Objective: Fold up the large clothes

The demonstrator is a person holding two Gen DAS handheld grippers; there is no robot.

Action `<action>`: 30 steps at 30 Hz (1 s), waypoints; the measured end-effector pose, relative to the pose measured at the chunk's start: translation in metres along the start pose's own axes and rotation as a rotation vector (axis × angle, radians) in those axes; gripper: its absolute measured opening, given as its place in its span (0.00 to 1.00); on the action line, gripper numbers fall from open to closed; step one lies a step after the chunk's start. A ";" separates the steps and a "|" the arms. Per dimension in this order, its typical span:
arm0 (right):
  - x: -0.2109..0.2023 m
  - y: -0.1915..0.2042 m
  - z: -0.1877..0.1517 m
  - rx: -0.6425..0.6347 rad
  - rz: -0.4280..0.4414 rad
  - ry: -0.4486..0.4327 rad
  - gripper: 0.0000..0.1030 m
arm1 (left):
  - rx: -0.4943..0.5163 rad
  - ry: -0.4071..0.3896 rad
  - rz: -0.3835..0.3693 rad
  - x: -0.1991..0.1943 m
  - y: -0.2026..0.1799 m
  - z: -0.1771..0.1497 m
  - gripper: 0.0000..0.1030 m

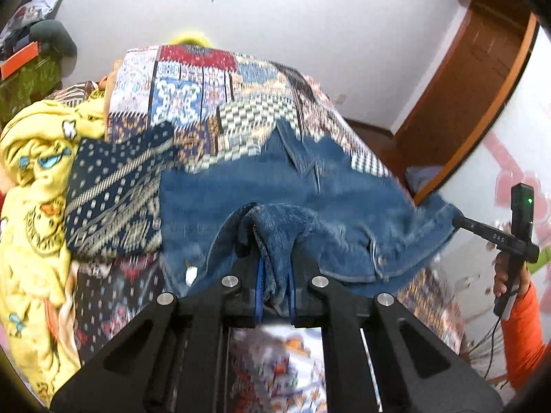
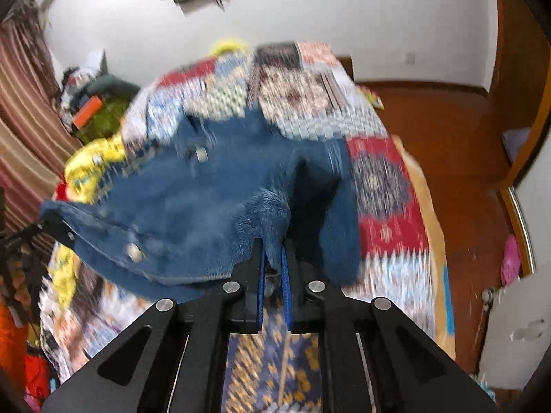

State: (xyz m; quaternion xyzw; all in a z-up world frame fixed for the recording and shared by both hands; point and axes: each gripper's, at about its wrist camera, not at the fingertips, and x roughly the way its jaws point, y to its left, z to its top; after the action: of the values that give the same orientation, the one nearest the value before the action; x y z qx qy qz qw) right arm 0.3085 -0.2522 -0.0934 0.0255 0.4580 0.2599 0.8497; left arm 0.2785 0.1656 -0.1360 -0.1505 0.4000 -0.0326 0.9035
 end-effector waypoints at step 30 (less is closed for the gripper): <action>0.039 -0.004 0.072 -0.051 -0.222 -0.124 0.50 | 0.107 0.029 0.233 0.047 0.034 0.045 0.68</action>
State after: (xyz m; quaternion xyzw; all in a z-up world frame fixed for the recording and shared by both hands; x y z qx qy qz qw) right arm 0.3843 -0.2233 -0.0825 -0.0308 0.3977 0.1739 0.9004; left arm 0.3409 0.2002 -0.1510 -0.0540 0.4253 0.0493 0.9021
